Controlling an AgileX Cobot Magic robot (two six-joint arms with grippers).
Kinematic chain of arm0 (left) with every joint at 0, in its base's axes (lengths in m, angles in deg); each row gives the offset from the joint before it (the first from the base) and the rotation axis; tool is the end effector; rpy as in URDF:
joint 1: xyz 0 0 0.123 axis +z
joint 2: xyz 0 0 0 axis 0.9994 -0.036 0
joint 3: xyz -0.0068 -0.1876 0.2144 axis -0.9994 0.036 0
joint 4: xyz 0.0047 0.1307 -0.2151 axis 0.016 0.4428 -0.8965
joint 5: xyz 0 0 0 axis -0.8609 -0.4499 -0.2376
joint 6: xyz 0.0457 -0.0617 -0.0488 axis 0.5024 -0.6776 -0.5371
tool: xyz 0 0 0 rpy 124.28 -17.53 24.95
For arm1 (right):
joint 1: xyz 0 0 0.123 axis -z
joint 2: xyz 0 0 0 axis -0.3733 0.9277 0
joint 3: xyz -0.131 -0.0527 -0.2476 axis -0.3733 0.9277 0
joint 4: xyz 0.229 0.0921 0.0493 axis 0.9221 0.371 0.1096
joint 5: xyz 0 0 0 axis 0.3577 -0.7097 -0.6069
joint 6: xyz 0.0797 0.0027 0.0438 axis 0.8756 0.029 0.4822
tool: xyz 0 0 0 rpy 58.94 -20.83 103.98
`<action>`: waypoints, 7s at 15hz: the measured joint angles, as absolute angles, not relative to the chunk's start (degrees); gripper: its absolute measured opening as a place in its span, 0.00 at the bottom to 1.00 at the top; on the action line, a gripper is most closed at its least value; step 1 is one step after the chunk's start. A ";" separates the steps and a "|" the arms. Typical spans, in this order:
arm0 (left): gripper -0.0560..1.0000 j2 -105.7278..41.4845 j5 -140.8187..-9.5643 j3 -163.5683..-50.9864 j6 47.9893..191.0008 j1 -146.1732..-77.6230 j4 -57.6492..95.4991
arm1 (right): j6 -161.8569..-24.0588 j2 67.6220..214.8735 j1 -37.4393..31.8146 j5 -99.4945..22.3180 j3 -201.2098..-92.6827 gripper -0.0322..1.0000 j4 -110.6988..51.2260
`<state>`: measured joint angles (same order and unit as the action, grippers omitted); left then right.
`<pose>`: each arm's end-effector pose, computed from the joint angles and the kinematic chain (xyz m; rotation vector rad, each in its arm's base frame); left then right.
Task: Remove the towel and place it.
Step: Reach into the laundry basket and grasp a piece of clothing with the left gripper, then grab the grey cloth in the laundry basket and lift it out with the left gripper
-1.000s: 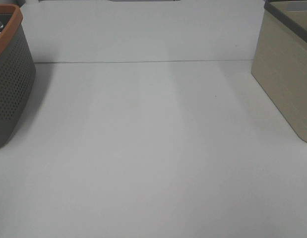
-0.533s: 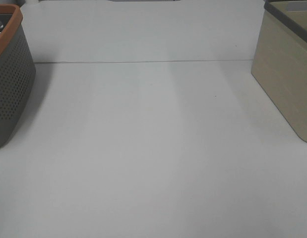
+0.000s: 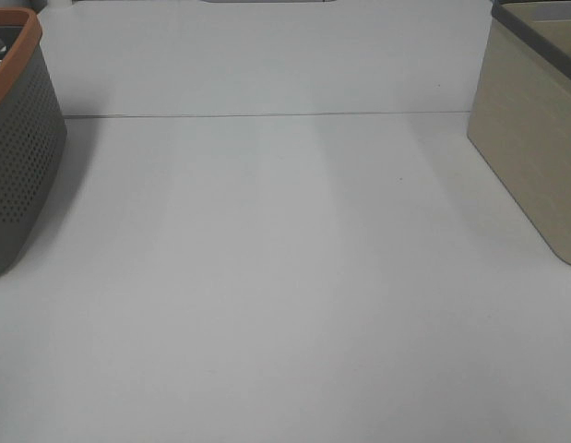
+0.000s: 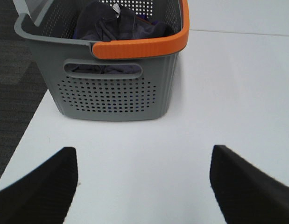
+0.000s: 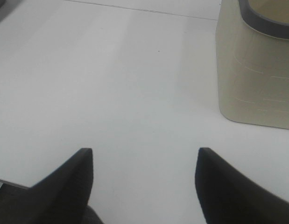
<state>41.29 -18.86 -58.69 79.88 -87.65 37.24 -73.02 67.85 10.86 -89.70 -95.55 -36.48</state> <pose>-0.0104 0.0066 0.2895 -0.1068 1.9832 0.0400 -0.0056 0.0005 0.2784 -0.2482 2.0160 0.1136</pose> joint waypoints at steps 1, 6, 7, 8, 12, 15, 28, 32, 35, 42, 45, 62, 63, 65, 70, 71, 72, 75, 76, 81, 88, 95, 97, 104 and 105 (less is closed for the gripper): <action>0.74 41.35 -18.86 -60.06 79.88 -87.65 37.69 | -73.02 67.85 10.86 -89.70 -95.55 0.64 -36.48; 0.74 35.56 -18.86 -69.57 79.88 -87.65 38.61 | -73.02 67.85 10.86 -89.70 -95.55 0.64 -36.48; 0.74 32.24 -18.86 -71.58 79.88 -87.65 39.36 | -73.02 67.85 10.86 -89.70 -95.55 0.64 -36.48; 0.74 30.46 -18.86 -72.67 79.88 -87.65 39.93 | -73.02 67.85 10.86 -89.70 -95.55 0.64 -36.48; 0.74 15.51 -18.57 -79.37 80.28 -87.65 41.71 | -73.02 67.85 10.86 -89.70 -95.55 0.64 -36.48; 0.74 -0.13 -18.40 -86.13 82.23 -87.65 44.05 | -73.02 67.85 10.86 -89.70 -95.55 0.64 -36.48; 0.71 -50.90 -12.38 -122.17 91.85 -85.70 43.65 | -73.02 67.85 10.86 -89.70 -95.55 0.64 -36.48; 0.71 -61.27 -11.75 -130.54 99.59 -77.51 33.45 | -73.02 67.85 10.86 -89.70 -95.55 0.64 -36.48; 0.71 -68.20 -14.27 -133.52 104.80 -72.92 30.70 | -73.02 67.85 10.86 -89.70 -95.55 0.64 -36.48; 0.71 -78.40 -30.09 -134.49 108.24 -70.29 28.87 | -72.56 67.85 10.86 -89.70 -95.55 0.64 -36.48; 0.71 -83.21 -36.33 -134.55 108.30 -70.29 26.69 | -72.44 67.85 10.86 -89.70 -95.55 0.64 -36.48; 0.65 -88.08 -45.50 -134.55 110.36 -73.44 22.85 | -71.99 67.85 10.86 -89.70 -95.55 0.64 -36.66; 0.65 -88.25 -45.50 -134.55 110.36 -73.44 22.80 | -71.99 67.85 10.86 -89.70 -95.55 0.64 -36.66; 0.63 -89.05 -45.50 -134.72 110.36 -73.44 22.80 | -71.99 67.85 10.86 -89.70 -95.55 0.64 -36.66; 0.59 -90.09 -45.50 -134.72 109.79 -73.44 22.80 | -71.87 67.85 10.86 -89.70 -95.55 0.64 -36.89; 0.56 -90.09 -45.50 -134.72 109.10 -73.44 22.80 | -71.64 67.85 10.86 -89.70 -95.55 0.64 -36.89; 0.51 -90.09 -45.50 -134.72 108.58 -73.44 22.80 | -71.64 67.85 10.86 -89.70 -95.55 0.64 -36.89; 0.42 -90.43 -45.39 -134.72 107.90 -73.44 22.80 | -71.59 67.85 10.86 -89.70 -95.55 0.64 -36.89; 0.41 -90.60 -45.21 -134.72 107.78 -73.44 22.80 | -71.59 67.85 10.86 -89.70 -95.55 0.64 -36.89; 0.39 -92.26 -44.35 -134.72 106.23 -73.44 22.80 | -71.59 67.85 10.86 -89.70 -95.55 0.64 -36.94; 0.05 -86.48 -46.76 -134.72 101.54 -73.44 24.17 | -71.59 67.85 10.86 -89.70 -95.55 0.64 -36.94; 0.05 -75.02 -38.91 -134.72 102.28 -73.95 26.87 | -71.59 67.85 10.86 -89.70 -95.55 0.64 -36.94; 0.05 -68.60 -36.62 -134.72 104.52 -75.79 27.95 | -71.59 67.85 10.86 -89.70 -95.55 0.64 -37.00; 0.05 -53.36 -37.99 -134.72 105.60 -79.74 29.96 | -71.59 67.85 10.86 -89.70 -95.55 0.64 -37.00; 0.05 -52.56 -38.40 -134.78 105.20 -79.74 29.96 | -71.59 67.85 10.86 -89.70 -95.55 0.64 -37.00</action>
<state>-52.56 -38.40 -134.78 105.20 -79.74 29.96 -71.59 67.85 10.86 -89.70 -95.55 -37.00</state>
